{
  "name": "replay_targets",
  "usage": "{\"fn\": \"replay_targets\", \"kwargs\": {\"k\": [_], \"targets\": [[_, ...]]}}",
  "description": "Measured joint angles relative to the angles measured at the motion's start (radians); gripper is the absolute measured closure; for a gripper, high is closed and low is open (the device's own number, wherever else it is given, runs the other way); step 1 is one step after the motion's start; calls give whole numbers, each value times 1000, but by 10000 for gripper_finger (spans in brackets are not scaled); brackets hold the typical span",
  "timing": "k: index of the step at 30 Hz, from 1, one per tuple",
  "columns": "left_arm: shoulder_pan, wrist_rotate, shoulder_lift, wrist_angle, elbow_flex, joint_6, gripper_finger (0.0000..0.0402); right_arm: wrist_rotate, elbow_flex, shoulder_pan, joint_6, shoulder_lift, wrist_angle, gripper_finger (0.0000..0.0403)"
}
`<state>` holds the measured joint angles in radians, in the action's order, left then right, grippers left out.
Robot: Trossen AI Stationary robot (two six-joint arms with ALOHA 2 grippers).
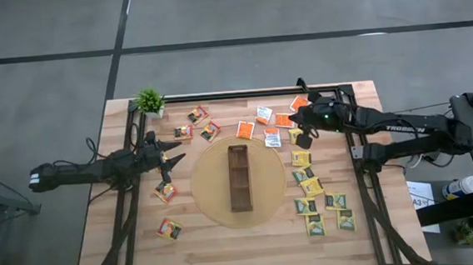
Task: Pick & Place Tea
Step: Put the white tea bag into the bottom section of the wooden organizer
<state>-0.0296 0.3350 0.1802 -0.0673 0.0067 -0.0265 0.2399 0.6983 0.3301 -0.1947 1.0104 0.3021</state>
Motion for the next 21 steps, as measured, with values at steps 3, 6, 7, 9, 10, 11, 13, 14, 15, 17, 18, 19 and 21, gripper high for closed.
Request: {"fn": "replay_targets", "kwargs": {"k": [3,6,7,9,10,11,13,14,15,17,18,19,21], "targets": [[0,0,0,0,0,0,199,62,0,0,0,39,8,344],[0,0,0,0,0,0,199,69,0,0,1,80,20,301],[0,0,0,0,0,0,199,68,0,-2,8,94,24,287],[0,0,0,0,0,0,199,68,0,-6,26,127,28,256],[0,0,0,0,0,0,199,69,0,-7,29,144,29,241],[0,0,0,0,0,0,199,70,0,-9,27,162,29,226],[0,0,0,0,0,0,199,69,0,-10,10,202,28,201],[0,0,0,0,0,0,199,69,0,-10,-9,222,28,192],[0,0,0,0,0,0,199,69,0,-10,-36,244,28,184],[0,0,0,0,0,0,199,69,0,-10,-81,287,27,174],[0,0,0,0,0,0,199,69,0,-10,-91,310,23,171],[0,0,0,0,0,0,199,68,0,-10,-93,333,17,169],[0,0,0,0,0,0,199,66,0,-10,-75,373,-1,168]]}}
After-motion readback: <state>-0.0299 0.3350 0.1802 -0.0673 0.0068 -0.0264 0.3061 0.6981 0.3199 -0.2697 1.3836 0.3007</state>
